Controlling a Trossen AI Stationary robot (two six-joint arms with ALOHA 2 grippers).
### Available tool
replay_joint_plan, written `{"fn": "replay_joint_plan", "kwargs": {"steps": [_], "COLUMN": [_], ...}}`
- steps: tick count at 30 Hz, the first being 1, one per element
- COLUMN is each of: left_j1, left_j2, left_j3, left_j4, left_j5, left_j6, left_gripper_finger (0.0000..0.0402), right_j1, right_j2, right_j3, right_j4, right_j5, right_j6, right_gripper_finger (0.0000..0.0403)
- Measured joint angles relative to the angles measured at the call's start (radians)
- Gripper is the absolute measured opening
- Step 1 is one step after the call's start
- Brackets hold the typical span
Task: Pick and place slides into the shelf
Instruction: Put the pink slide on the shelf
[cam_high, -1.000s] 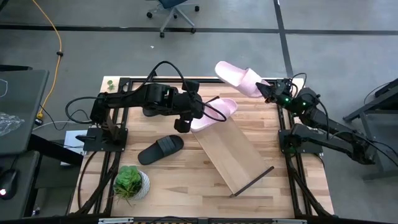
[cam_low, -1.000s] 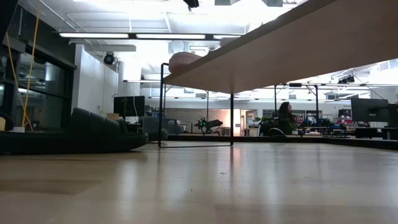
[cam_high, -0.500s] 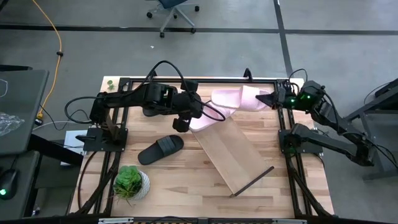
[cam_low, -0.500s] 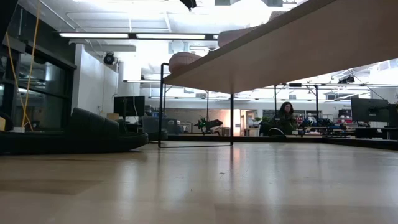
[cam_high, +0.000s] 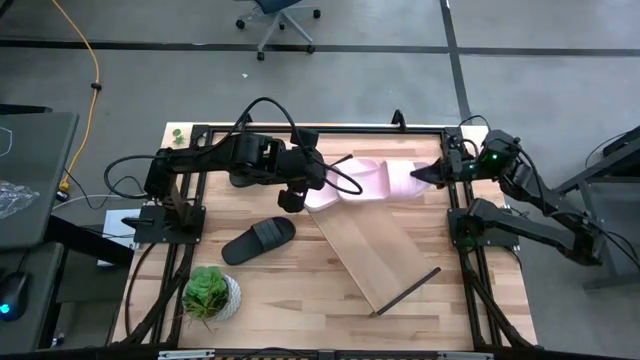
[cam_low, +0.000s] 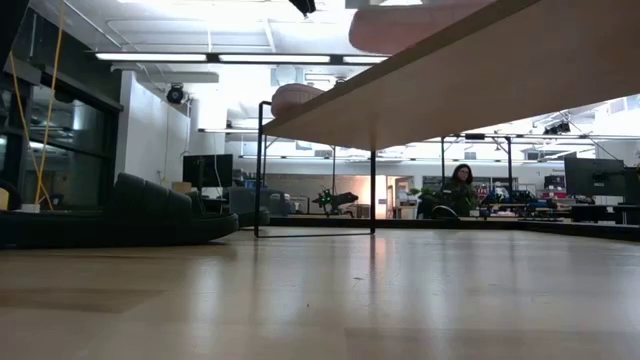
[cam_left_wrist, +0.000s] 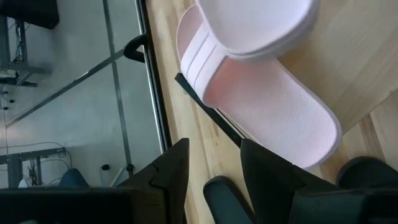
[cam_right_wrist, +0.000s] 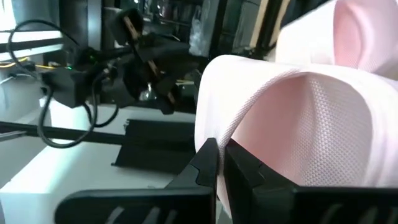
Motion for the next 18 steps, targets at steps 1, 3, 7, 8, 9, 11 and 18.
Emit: {"fn": "replay_joint_plan", "kwargs": {"steps": [1, 3, 7, 8, 9, 11, 18], "left_j1": [0.0, 0.0, 0.0, 0.0, 0.0, 0.0, 0.0], "left_j2": [0.0, 0.0, 0.0, 0.0, 0.0, 0.0, 0.0], "left_j3": [0.0, 0.0, 0.0, 0.0, 0.0, 0.0, 0.0], "left_j4": [0.001, 0.005, 0.006, 0.006, 0.006, 0.006, 0.006], "left_j5": [0.0, 0.0, 0.0, 0.0, 0.0, 0.0, 0.0], "left_j6": [0.0, 0.0, 0.0, 0.0, 0.0, -0.002, -0.003], "left_gripper_finger": [0.0133, 0.0133, 0.0133, 0.0133, 0.0133, 0.0133, 0.0133], "right_j1": [0.009, 0.029, 0.066, 0.073, 0.08, 0.088, 0.089], "right_j2": [0.008, 0.028, 0.083, 0.096, 0.108, 0.13, 0.197], "right_j3": [0.0, 0.0, 0.0, 0.0, 0.0, 0.0, 0.0], "right_j4": [-0.004, -0.013, -0.022, -0.025, -0.028, -0.042, -0.085], "right_j5": [-0.003, -0.016, -0.044, -0.052, -0.064, -0.082, -0.085], "right_j6": [0.0, -0.013, -0.045, -0.051, -0.061, -0.084, -0.158], "right_gripper_finger": [0.0, 0.0, 0.0, 0.0, 0.0, 0.0, 0.0]}}
